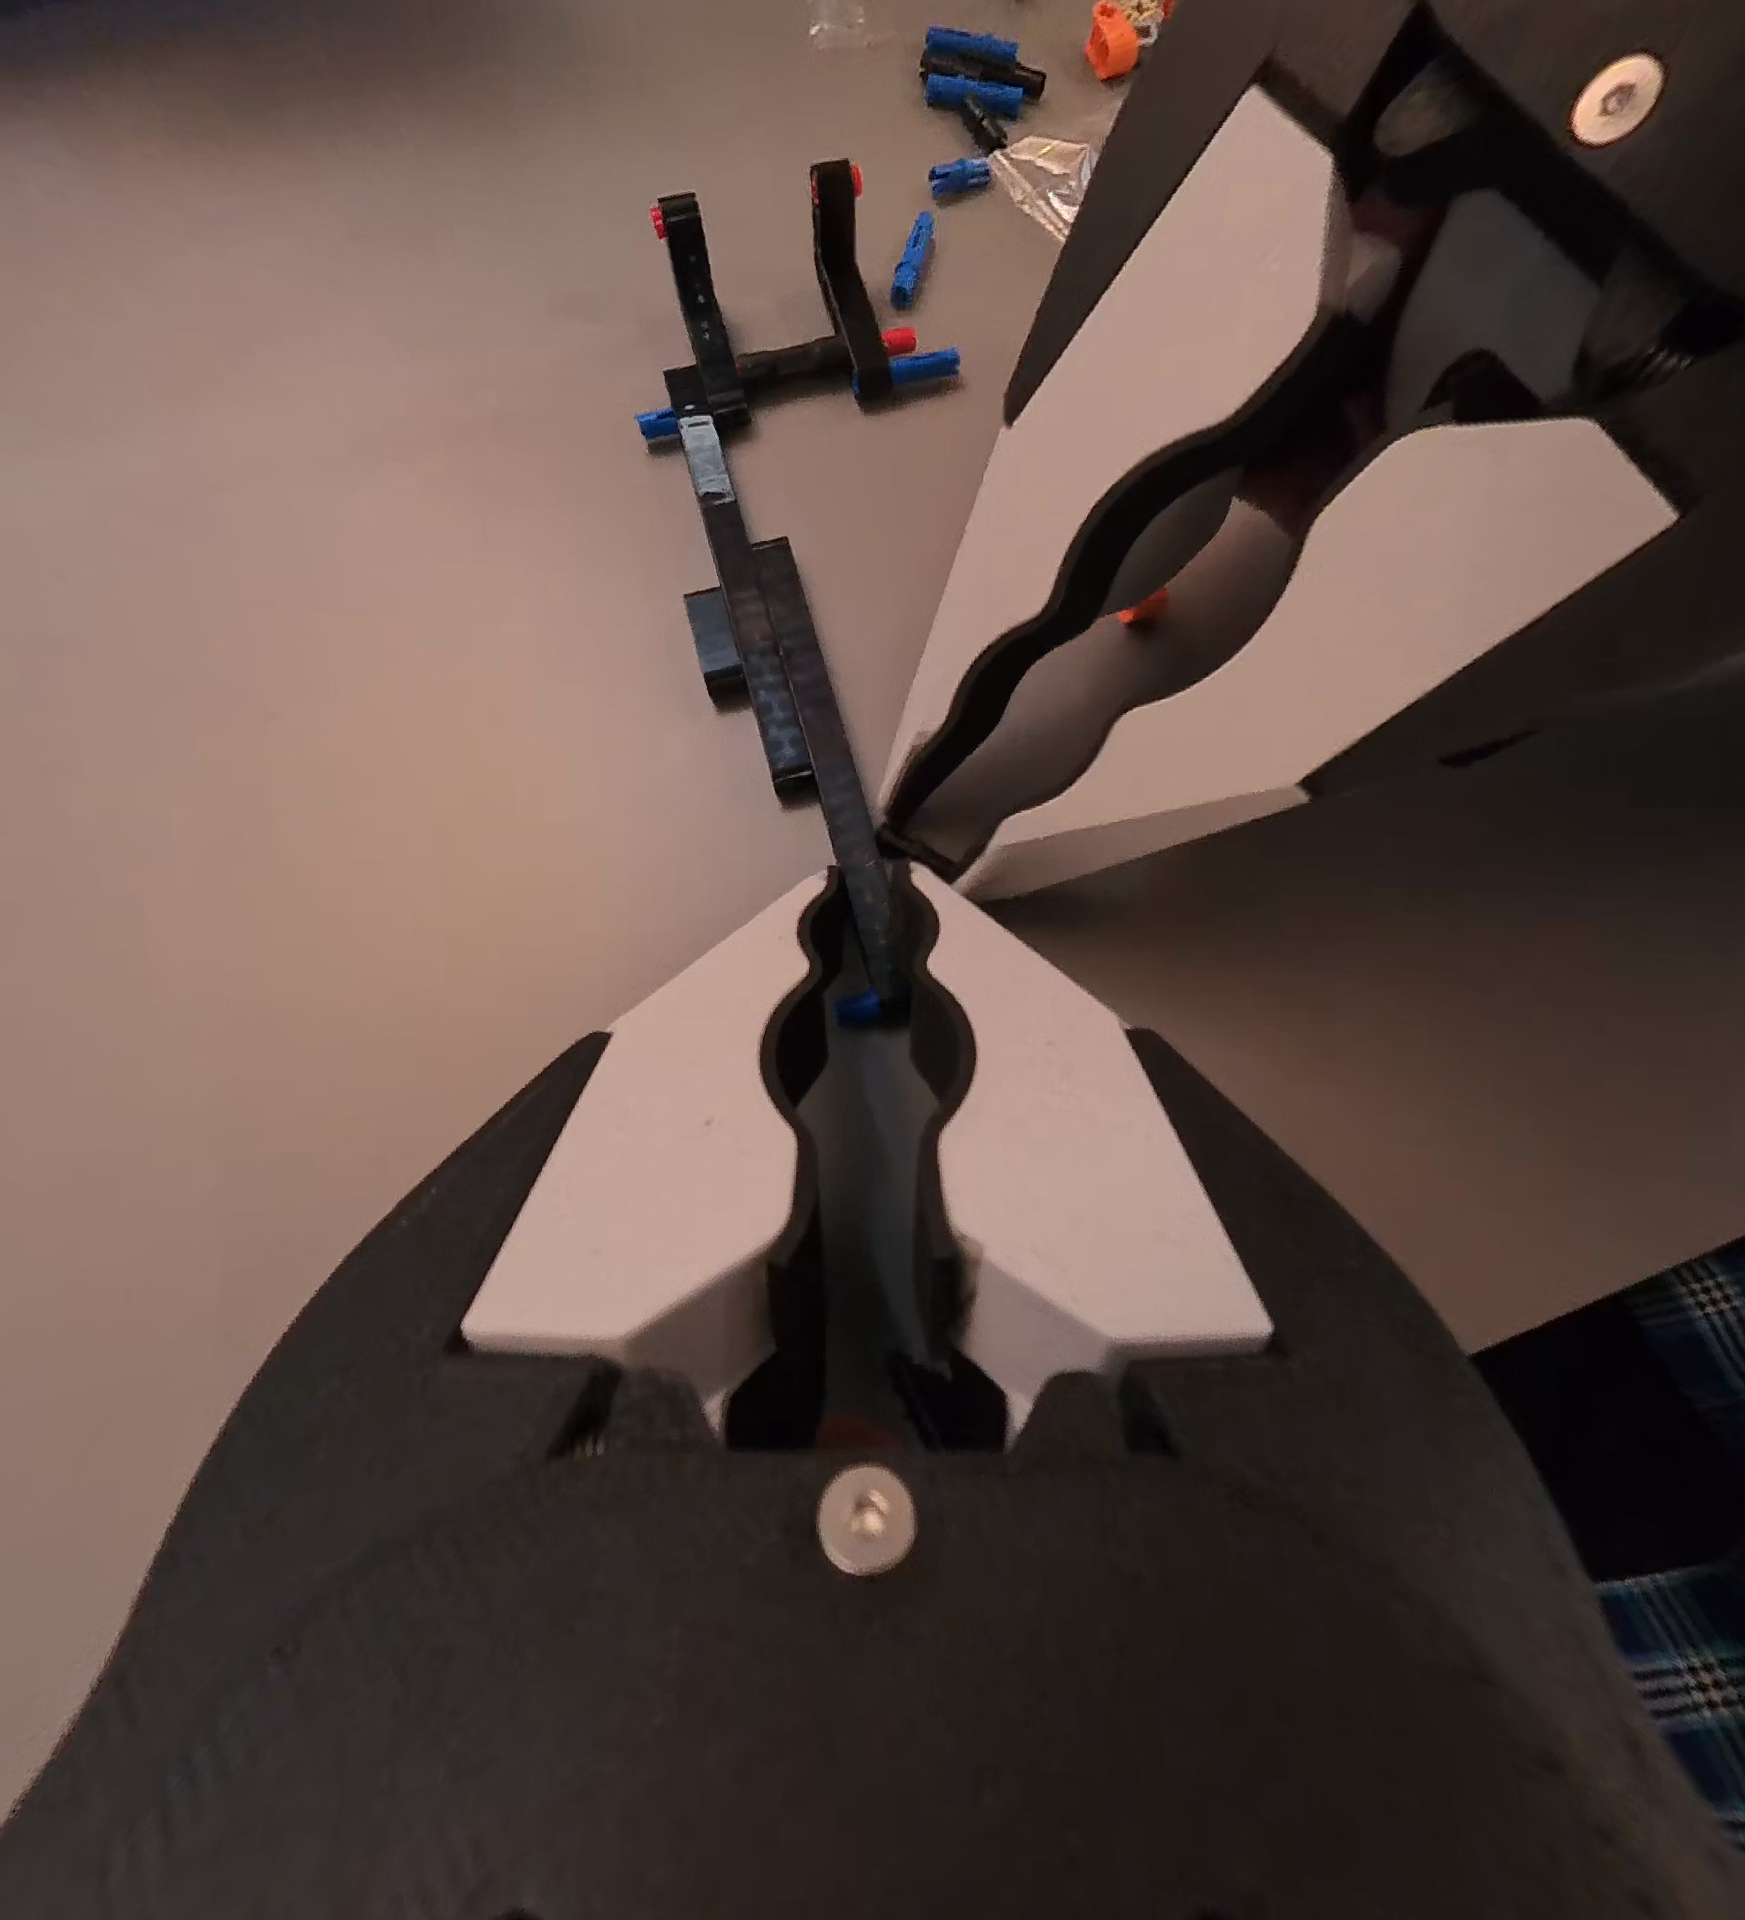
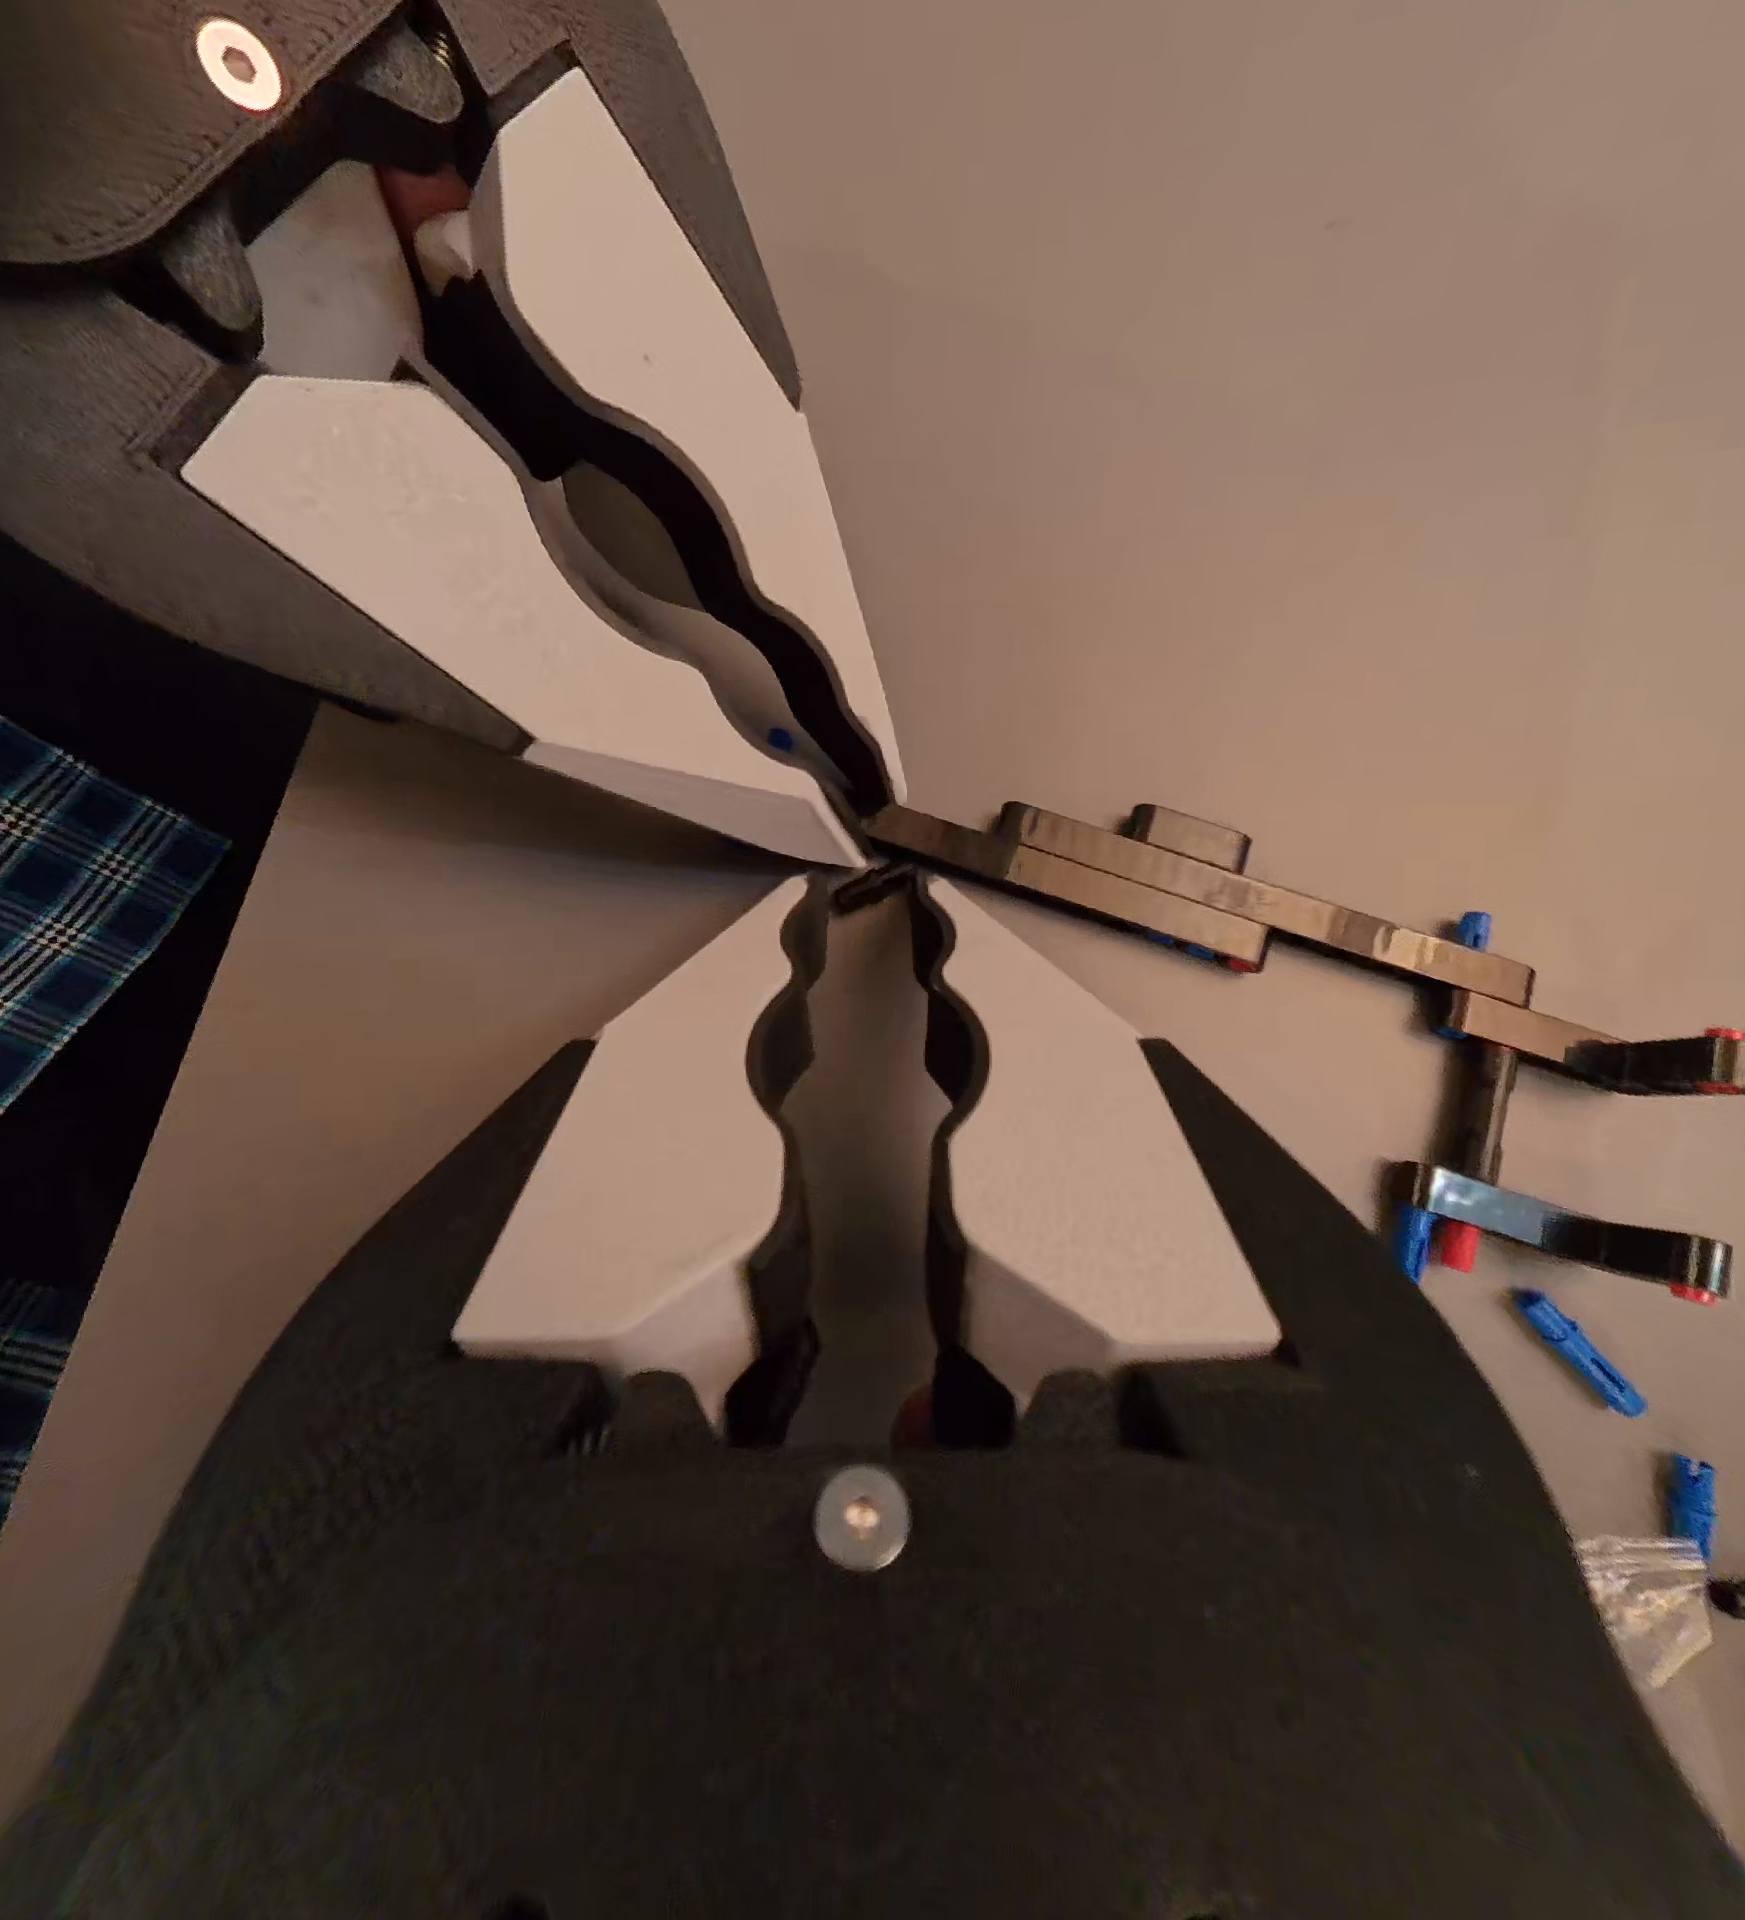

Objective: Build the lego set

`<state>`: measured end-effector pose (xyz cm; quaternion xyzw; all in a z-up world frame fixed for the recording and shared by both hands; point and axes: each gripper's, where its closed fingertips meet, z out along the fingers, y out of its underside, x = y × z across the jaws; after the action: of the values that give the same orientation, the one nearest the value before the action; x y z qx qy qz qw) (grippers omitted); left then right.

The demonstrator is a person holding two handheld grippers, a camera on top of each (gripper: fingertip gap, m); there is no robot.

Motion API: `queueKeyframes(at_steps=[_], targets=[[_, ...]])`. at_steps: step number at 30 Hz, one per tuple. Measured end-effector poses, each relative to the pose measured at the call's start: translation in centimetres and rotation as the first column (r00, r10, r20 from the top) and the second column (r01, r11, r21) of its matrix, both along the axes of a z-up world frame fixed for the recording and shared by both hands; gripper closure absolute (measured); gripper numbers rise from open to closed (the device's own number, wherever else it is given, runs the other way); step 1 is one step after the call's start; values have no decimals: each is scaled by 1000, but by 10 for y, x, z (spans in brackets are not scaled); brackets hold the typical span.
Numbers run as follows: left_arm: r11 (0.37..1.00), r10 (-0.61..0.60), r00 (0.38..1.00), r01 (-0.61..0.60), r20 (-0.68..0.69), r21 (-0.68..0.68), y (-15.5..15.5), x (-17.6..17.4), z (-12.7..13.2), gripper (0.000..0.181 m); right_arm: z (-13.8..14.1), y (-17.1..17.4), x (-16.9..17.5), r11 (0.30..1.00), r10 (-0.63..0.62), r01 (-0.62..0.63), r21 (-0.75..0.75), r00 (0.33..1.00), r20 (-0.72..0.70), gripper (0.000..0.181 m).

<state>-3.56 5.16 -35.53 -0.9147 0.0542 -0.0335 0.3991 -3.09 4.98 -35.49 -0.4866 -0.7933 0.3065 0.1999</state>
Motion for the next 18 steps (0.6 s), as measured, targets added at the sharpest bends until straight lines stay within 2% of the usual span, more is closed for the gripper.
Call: queueKeyframes(at_steps=[7,11,18], targets=[[1000,14,999,-14,-37,3,2,-1,0,174,0,-3,0,1000,-3,3,-31,1000,10,159],[1000,16,999,-15,-34,4,2,-1,0,174,0,1,-1,1000,-18,18,-8,1000,5,171],[1000,16,999,-16,-28,3,2,-1,0,174,-1,3,0,1000,-12,12,-4,1000,7,173]])
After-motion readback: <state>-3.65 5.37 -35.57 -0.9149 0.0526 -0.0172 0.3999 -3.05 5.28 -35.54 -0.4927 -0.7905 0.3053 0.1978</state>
